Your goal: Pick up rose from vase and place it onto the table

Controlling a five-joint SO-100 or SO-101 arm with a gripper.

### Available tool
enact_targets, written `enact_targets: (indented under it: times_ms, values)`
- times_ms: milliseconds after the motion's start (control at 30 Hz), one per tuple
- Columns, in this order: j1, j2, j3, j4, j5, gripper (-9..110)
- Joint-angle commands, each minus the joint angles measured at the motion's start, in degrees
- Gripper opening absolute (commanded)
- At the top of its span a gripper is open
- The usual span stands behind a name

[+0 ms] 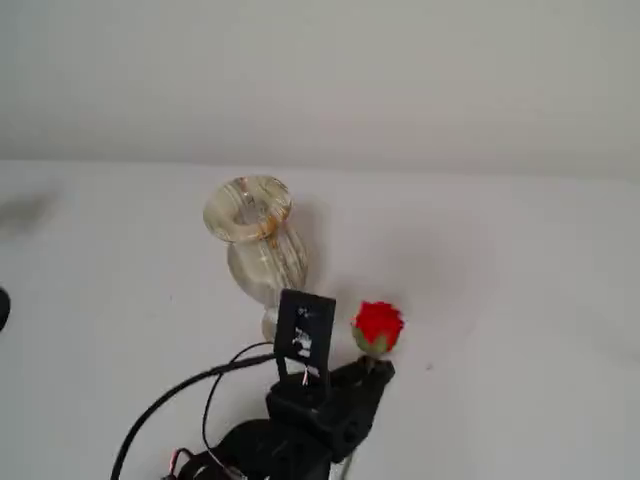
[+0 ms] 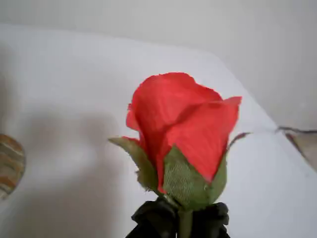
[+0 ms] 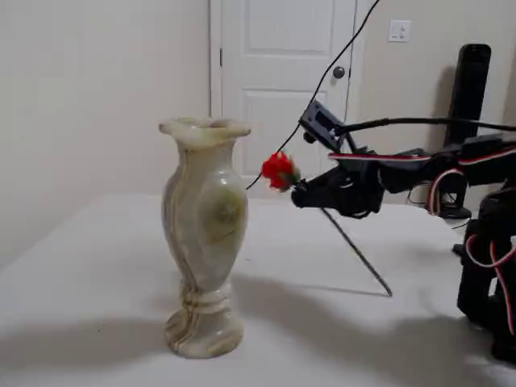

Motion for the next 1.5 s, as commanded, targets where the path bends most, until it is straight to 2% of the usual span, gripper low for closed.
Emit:
enact_targets:
  times_ms: [0,267,500,700,800,1000,1133,1233,1367,1467]
  values:
    - [-0.35,-17.58,-9.49,-14.15,2.11,7]
    - [0.18,-44.3,-21.27,-37.27,2.55,20]
    - [-0.79,-59.77,-27.51,-49.13,0.97,39]
    - [-0.53,-59.77,-27.86,-50.54,0.35,39]
    - [-0.79,-47.46,-26.81,-38.14,5.98,33]
    - [-3.87,-15.12,-30.85,6.24,24.79,14]
    - [-6.94,-4.48,-39.55,33.4,43.33,3]
    - [-8.26,-0.53,-44.3,46.05,59.33,1]
    - [-9.93,9.93,-42.28,56.6,82.35,0]
    - [-13.97,23.12,-36.56,64.16,91.14,0]
